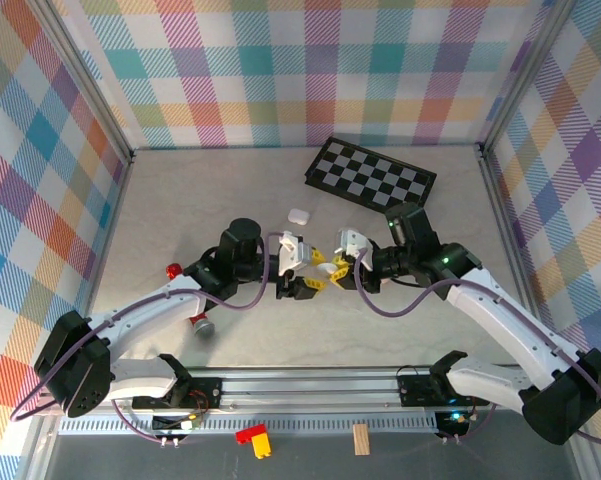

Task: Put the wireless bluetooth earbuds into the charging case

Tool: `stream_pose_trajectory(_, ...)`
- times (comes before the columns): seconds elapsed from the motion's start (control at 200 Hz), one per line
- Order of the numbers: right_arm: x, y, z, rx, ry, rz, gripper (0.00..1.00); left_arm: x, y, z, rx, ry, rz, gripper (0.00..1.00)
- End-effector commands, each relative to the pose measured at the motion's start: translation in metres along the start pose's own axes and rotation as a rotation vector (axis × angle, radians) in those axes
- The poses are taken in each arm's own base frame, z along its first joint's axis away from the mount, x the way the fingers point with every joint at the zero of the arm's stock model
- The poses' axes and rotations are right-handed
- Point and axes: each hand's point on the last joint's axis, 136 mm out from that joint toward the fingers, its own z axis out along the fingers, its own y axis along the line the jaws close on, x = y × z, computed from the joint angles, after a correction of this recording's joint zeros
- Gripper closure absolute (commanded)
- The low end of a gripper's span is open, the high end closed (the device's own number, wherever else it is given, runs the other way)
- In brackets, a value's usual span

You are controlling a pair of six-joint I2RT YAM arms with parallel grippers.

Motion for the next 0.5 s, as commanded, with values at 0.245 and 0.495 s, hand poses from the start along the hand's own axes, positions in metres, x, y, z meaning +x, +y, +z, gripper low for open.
stream_pose_trajectory(0.245,0.033,-0.077,0.024,0.3,-0.204,0.62,0.83,0.041,0.038,-0.021,-0.23,0.019,-0.025,0.0)
stream_pose_trajectory(0.495,0.105,-0.085,0.06,0.343,-0.131,1.003,0.83,0.086,0.037,-0.023,-0.263,0.163,-0.05,0.0)
